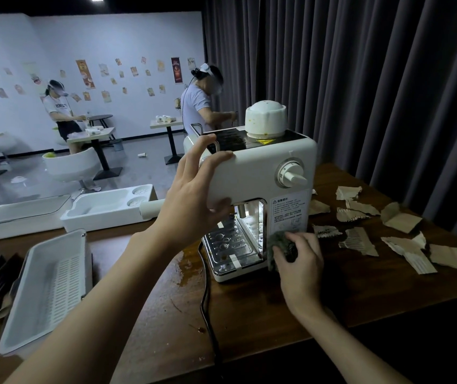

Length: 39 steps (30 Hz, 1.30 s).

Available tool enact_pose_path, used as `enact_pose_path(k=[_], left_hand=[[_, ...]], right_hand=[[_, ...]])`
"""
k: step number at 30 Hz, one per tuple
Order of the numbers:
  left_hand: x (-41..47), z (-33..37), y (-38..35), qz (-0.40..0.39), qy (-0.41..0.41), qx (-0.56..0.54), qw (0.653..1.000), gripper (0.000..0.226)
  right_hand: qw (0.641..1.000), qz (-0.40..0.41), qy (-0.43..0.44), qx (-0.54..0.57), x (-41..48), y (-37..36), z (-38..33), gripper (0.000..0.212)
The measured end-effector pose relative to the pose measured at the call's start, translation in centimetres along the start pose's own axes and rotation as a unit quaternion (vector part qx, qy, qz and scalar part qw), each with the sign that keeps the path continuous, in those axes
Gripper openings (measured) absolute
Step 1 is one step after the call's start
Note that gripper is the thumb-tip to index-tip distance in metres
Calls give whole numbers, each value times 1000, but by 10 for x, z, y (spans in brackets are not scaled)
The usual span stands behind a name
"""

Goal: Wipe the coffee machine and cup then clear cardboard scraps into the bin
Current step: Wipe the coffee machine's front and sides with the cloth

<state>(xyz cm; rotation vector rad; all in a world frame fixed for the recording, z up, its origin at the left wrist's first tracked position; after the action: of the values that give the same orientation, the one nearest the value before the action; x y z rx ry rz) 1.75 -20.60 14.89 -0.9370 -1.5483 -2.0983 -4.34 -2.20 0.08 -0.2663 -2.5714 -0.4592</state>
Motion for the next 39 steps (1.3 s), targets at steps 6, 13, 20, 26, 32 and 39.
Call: enact_pose_path(k=[6, 13, 20, 26, 32, 39], left_hand=[[1, 0, 1, 0, 0, -1, 1000, 78], [0, 1, 0, 0, -3, -1, 1000, 77], [0, -1, 0, -1, -3, -2, 1000, 78], [1, -2, -1, 0, 0, 1, 1000, 80], [1, -1, -1, -4, -6, 0, 1000, 79], [1, -2, 0, -3, -2, -3, 1000, 78]], right_hand=[[996, 80, -36, -6, 34, 28, 6, 37], [999, 42, 18, -8, 6, 4, -14, 32], [993, 120, 7, -5, 44, 33, -9, 24], [993, 109, 34, 6, 25, 16, -25, 39], [992, 102, 70, -14, 33, 29, -22, 35], [991, 105, 78, 17, 25, 18, -44, 37]])
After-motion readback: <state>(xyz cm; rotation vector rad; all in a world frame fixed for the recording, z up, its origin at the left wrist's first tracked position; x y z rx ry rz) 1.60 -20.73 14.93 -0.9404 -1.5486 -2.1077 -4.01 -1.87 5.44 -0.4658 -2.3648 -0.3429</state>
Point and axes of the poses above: each hand's wrist, its own x-axis towards the middle knuckle, its own y-axis out of the back of the hand, z = x × y, the point moved 5 cm from there along x, towards the middle knuckle, and after that the axes turned 1 degree about y, right-handed, at the moved point
